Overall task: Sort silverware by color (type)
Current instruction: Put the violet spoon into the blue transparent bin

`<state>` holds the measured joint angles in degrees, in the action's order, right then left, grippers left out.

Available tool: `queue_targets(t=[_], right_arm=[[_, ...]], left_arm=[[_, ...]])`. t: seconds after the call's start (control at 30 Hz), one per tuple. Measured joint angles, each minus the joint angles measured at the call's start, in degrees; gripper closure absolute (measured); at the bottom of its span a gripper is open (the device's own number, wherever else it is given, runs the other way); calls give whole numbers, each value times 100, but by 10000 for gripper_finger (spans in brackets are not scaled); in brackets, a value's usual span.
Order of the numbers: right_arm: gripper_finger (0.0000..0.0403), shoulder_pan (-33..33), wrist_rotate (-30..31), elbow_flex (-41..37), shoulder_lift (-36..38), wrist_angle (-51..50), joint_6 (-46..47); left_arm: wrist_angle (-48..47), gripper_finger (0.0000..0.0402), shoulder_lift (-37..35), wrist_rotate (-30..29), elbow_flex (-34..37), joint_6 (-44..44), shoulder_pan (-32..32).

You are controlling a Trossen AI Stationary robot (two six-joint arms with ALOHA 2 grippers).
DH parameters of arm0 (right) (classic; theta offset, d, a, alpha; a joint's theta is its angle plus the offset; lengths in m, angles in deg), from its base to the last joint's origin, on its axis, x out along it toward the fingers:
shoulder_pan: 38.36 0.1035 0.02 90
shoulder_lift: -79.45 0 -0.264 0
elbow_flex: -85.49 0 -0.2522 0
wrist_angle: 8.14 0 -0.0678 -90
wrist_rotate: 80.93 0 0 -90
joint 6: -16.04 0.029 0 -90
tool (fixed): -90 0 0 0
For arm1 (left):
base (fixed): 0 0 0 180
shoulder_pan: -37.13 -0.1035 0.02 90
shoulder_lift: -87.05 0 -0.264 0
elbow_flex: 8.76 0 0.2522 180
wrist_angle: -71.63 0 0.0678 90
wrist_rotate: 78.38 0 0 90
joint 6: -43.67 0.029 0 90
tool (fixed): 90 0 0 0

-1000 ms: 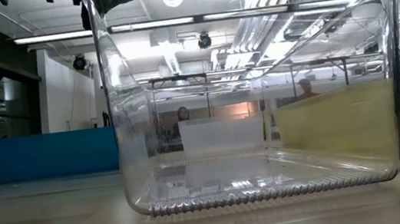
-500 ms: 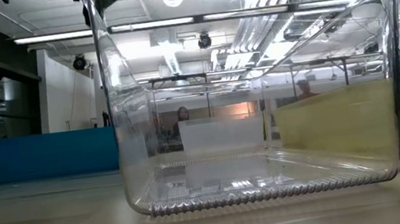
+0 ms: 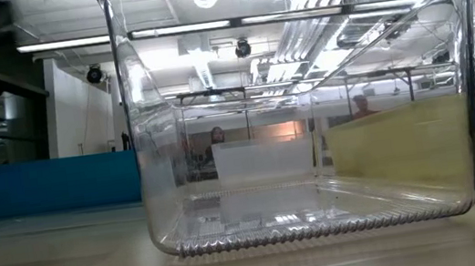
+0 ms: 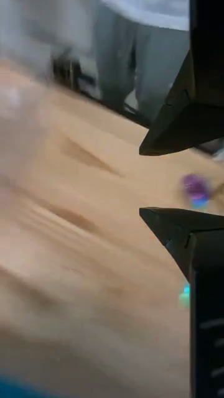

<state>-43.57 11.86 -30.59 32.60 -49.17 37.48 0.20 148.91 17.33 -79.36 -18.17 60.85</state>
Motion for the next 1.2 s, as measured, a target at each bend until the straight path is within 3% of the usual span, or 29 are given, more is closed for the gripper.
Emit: queue_targets(t=[0.1, 0.23, 0.57, 0.83, 0.97, 1.2], right_arm=[[206, 0, 0, 0, 0, -36, -8], [206, 0, 0, 0, -1, -82, -8], [206, 0, 0, 0, -2, -90, -9], [206, 0, 0, 1, -2, -145, -9], [206, 0, 2, 0, -2, -235, -6], [206, 2, 2, 0, -2, -361, 163]], left_arm=[[-443, 264, 395, 210, 4, -2088, 636], [-65, 264, 900, 327, 4, -4191, 1312], [494, 264, 2026, 302, 7, -6082, 1961], [1047, 264, 2197, 277, 684, -7760, 2330], [1557, 264, 2233, 274, 1027, -7780, 2308], [1525, 264, 2356, 289, 1304, -7754, 2219]])
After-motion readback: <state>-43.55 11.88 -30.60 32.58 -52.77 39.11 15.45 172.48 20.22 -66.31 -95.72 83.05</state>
